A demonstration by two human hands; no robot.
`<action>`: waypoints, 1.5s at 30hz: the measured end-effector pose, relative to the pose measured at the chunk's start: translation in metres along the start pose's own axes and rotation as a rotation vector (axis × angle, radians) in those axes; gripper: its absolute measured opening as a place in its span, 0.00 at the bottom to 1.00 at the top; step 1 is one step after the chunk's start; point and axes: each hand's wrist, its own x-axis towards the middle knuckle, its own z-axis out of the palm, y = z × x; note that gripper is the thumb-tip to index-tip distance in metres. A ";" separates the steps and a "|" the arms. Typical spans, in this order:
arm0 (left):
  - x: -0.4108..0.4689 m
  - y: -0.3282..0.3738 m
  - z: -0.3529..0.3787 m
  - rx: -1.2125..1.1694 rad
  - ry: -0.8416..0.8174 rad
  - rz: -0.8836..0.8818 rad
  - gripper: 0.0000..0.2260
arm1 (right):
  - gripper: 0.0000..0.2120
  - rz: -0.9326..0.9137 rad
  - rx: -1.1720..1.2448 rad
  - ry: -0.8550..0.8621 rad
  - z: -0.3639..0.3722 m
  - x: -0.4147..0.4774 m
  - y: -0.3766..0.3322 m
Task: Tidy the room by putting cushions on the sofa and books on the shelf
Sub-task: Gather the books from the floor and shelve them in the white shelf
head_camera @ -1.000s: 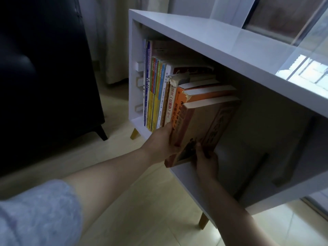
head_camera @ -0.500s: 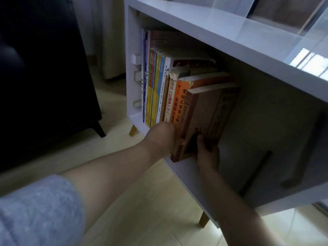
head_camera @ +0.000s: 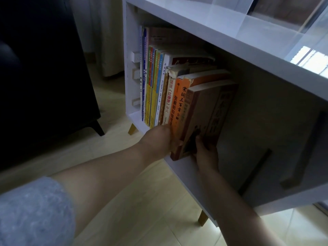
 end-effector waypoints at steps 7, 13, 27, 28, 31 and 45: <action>-0.014 -0.018 -0.012 -0.217 0.090 -0.060 0.12 | 0.06 -0.040 -0.025 -0.062 -0.008 -0.037 -0.018; -0.032 -0.039 -0.045 -0.279 0.104 -0.281 0.13 | 0.13 0.030 -0.012 -0.147 -0.007 -0.065 -0.042; -0.119 0.057 -0.264 -0.495 0.014 -0.700 0.02 | 0.11 0.379 -0.148 -0.251 0.041 -0.187 -0.264; -0.125 0.066 -0.277 -0.506 0.021 -0.707 0.03 | 0.11 0.386 -0.151 -0.252 0.042 -0.196 -0.280; -0.135 0.106 -0.348 -0.552 0.011 -0.728 0.05 | 0.12 0.391 -0.179 -0.249 0.037 -0.224 -0.353; -0.160 0.247 -0.585 -0.462 -0.082 -0.662 0.05 | 0.14 0.375 -0.224 -0.303 0.008 -0.322 -0.597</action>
